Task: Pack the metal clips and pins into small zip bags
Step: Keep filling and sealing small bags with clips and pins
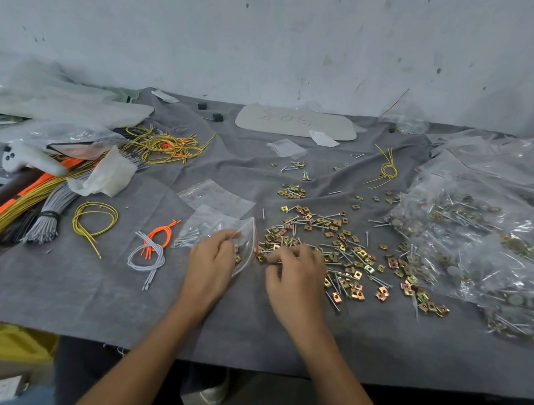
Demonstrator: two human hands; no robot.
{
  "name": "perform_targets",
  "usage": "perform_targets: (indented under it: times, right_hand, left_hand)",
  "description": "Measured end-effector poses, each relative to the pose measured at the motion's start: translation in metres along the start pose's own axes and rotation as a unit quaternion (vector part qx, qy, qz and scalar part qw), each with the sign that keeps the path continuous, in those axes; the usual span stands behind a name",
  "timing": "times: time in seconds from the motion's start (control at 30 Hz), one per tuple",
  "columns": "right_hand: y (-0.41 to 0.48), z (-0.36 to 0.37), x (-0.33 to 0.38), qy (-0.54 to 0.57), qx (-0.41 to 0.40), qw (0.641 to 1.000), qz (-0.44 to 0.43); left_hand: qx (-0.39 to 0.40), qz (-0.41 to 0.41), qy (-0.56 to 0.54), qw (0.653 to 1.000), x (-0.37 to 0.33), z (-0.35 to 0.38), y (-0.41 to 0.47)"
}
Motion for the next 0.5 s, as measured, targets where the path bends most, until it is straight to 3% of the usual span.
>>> perform_targets:
  times: [0.13,0.5]
  right_hand:
    - [0.0013,0.0073,0.0053,-0.071,0.038,0.996,-0.029]
    - [0.0038,0.0118,0.0027,-0.079,0.036,0.996,-0.026]
  left_hand:
    - [0.000,0.006,0.000,1.000,0.0007,0.0000,0.0009]
    - [0.008,-0.006,0.008,1.000,0.0008,-0.0007,0.0003]
Point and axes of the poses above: each hand's wrist, its own y-axis towards the middle knuckle, its own z-axis out of the palm, x = y × z, the point moved 5 cm from there along y, towards the middle knuckle, and after that the axes turned 1 degree about z, right-handed, at the moved point
